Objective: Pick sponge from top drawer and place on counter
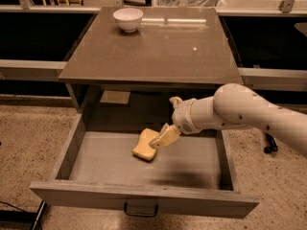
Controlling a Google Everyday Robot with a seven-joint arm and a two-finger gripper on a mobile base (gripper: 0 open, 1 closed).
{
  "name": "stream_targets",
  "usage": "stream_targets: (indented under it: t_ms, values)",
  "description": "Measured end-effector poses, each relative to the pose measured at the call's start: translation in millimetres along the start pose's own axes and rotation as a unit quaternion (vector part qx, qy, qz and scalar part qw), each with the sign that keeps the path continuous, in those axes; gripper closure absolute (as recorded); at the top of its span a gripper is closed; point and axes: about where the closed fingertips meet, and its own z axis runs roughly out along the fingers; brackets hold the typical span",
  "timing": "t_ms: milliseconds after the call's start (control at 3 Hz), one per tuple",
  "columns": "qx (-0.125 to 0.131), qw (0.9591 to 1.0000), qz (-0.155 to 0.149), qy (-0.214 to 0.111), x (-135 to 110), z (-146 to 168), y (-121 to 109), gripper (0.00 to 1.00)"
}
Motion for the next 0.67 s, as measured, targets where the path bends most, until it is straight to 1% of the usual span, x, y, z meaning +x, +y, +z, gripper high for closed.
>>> stream_targets:
  t_ms: [333,667]
  values:
    - [-0.018,0.9997,-0.008,-0.015,3,48,1,0.00]
    - [-0.046,0.9987,-0.010,-0.020,8,78,15,0.00]
